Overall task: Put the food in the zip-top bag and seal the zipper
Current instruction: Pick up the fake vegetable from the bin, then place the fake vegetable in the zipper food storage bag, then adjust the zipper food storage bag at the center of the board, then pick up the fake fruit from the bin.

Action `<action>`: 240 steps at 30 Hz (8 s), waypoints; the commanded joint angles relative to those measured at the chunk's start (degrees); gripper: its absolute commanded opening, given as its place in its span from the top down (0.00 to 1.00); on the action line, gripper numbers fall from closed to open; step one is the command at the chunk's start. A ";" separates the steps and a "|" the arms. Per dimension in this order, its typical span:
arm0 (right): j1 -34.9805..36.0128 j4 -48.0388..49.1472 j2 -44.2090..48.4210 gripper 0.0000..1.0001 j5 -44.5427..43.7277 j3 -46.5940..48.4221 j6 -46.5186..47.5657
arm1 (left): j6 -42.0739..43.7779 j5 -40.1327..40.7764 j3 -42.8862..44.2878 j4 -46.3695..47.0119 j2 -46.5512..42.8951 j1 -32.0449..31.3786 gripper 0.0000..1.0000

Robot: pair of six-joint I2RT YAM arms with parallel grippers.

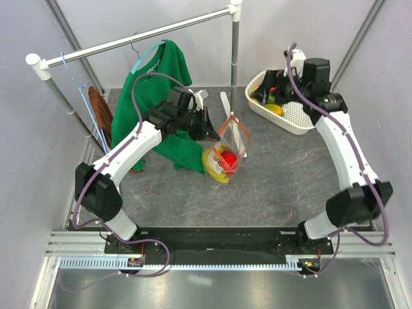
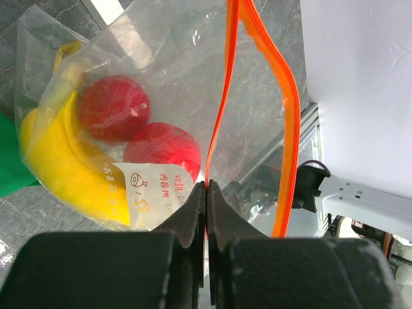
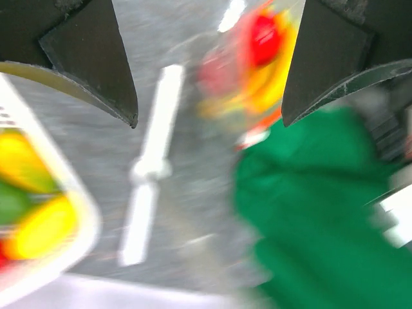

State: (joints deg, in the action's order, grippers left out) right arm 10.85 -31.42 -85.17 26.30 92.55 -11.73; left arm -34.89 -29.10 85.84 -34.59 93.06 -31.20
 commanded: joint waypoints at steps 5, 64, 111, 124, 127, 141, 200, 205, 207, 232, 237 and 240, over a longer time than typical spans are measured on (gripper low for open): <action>-7.24 6.28 -17.29 0.02 -14.08 9.65 5.22 | 0.97 -1.31 0.03 0.66 -1.83 0.44 0.98; -17.00 10.15 -24.47 0.65 6.36 19.43 12.00 | 1.50 -2.18 -2.17 2.07 -0.33 0.70 0.98; 12.17 -12.09 -0.27 0.57 15.37 -8.26 60.41 | 0.00 -13.17 -2.26 3.47 -1.83 1.14 0.98; 13.76 -5.06 7.99 0.05 8.96 -6.42 35.22 | -0.26 -12.73 -1.91 3.39 -1.65 1.23 0.98; 13.41 -5.13 8.61 0.05 -1.65 -7.30 21.43 | -0.35 -12.82 -1.64 3.39 -1.56 1.23 0.98; 12.26 -14.46 11.25 0.21 -7.23 -16.00 3.90 | 1.32 -11.06 -2.35 2.42 -3.32 1.14 0.98; 2.09 -8.58 8.71 0.86 9.21 -13.99 5.04 | 13.54 -4.56 3.36 -12.52 -5.96 -4.92 0.98; -7.24 -4.97 -1.37 0.18 13.07 -5.38 5.04 | 12.84 -4.47 3.54 -12.00 -4.20 -4.92 0.98; -10.49 -2.87 -4.99 0.07 14.03 -1.09 5.57 | 12.57 -4.56 3.98 -11.38 -3.76 -4.92 0.98; -14.98 1.01 -51.94 0.06 -0.28 28.74 28.51 | 11.78 -4.56 2.58 -11.47 -4.11 -4.48 0.98; -15.07 1.63 -53.43 0.08 -1.69 27.86 31.06 | 11.69 -4.56 2.14 -11.47 -3.94 -4.13 0.98; -15.16 0.93 -54.05 0.12 -2.84 27.86 33.16 | 11.60 -4.47 2.05 -11.38 -3.93 -3.96 0.98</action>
State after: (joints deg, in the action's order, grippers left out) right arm -4.38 -31.77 -137.88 25.26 120.62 17.21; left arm -22.63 -33.04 87.61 -47.59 89.62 -35.70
